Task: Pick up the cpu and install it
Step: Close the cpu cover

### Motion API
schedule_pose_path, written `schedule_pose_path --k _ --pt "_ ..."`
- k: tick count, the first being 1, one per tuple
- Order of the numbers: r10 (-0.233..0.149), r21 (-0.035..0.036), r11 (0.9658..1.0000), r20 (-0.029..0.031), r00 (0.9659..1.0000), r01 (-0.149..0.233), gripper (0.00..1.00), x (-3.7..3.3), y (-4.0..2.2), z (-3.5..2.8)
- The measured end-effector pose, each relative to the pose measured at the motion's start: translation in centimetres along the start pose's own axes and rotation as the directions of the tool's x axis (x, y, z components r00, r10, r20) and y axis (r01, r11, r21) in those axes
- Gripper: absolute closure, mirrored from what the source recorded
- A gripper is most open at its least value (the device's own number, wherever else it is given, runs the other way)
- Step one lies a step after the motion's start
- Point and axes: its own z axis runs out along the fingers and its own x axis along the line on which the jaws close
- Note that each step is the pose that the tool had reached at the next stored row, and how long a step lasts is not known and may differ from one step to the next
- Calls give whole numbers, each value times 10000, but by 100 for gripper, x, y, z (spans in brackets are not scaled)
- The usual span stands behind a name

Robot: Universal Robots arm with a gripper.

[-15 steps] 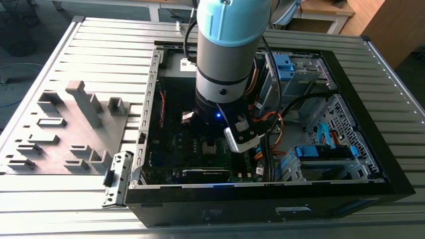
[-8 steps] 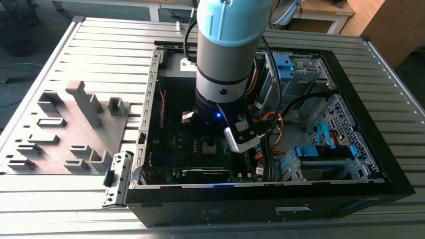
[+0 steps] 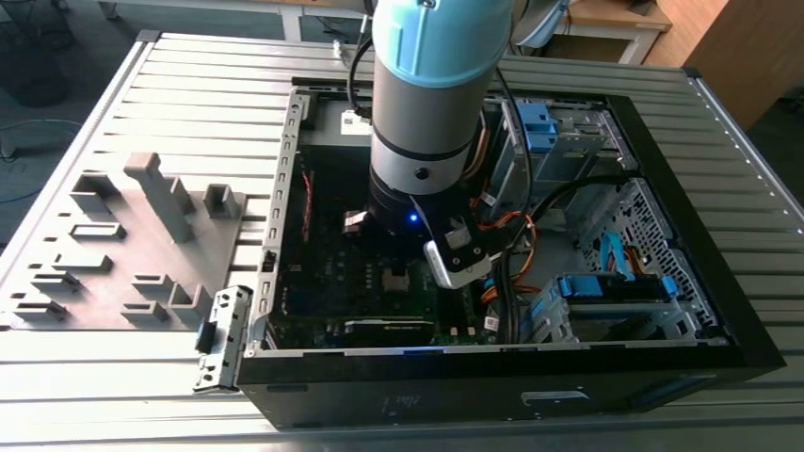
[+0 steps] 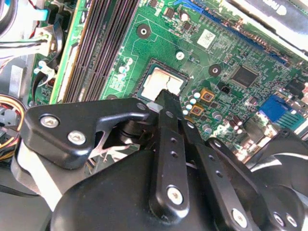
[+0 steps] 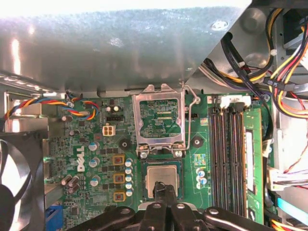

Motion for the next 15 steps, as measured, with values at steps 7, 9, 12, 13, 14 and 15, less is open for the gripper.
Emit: schedule_pose_path --k 7,9,12,13,14,15 --pt "0 -11 10000 0 10000 0 89 0 1 -24" --pt "0 -8 10000 -1 10000 0 89 0 1 -26" --pt "0 -5 10000 -2 10000 0 89 0 1 -43" --pt "0 -8 10000 -1 10000 0 89 0 1 -50" --pt "0 -11 10000 0 10000 0 89 0 2 -54" --pt "0 -12 10000 0 10000 0 89 0 2 -57"
